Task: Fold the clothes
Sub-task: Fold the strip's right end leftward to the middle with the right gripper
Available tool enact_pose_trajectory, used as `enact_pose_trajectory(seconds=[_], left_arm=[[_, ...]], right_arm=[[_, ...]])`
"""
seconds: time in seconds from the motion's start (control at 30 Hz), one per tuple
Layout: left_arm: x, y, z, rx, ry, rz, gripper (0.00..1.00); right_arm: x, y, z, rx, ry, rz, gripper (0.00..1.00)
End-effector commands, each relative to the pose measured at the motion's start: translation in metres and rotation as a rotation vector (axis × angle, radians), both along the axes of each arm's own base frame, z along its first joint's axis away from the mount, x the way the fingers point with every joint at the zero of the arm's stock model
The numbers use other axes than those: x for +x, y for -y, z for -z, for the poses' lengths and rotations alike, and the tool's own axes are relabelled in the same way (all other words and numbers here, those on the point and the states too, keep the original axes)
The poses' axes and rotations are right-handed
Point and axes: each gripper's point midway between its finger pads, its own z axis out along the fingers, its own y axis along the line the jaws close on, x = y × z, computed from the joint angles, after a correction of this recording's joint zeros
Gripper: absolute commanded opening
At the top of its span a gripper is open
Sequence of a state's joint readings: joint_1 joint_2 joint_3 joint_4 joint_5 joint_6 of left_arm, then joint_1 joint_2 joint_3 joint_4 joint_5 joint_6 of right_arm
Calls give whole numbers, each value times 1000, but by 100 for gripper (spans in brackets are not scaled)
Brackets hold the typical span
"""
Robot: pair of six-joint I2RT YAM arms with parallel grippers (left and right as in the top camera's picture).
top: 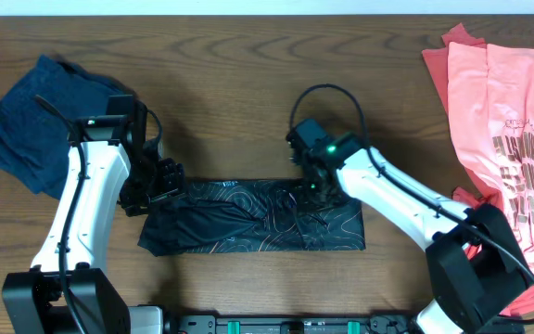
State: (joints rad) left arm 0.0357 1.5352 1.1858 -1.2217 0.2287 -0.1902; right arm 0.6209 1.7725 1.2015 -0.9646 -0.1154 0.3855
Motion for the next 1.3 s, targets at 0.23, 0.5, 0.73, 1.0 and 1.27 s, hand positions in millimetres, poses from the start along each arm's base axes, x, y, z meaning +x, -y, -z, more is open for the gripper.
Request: enact_pose_trajectory(seconds=[0.23,0.5,0.73,1.0,1.27], left_arm=[[-2,-2,1,11,-3,-14,72],[-2,-2,1,11,-3,-14,72],[-2,-2,1,11,-2,-14,71],[-2,-2,1,11,-3,-14,71],[-2,-2,1,11,-3,-14,71]], right_arm=[[-5,6,12,7,-25,-18,50],[-19,0,22,26,-51,-63,56],[-32,-19,21,117,-85,-144,50],[-32,-19,27,111,-71,-151,41],[-32,-22,33,116,-50,-155,1]])
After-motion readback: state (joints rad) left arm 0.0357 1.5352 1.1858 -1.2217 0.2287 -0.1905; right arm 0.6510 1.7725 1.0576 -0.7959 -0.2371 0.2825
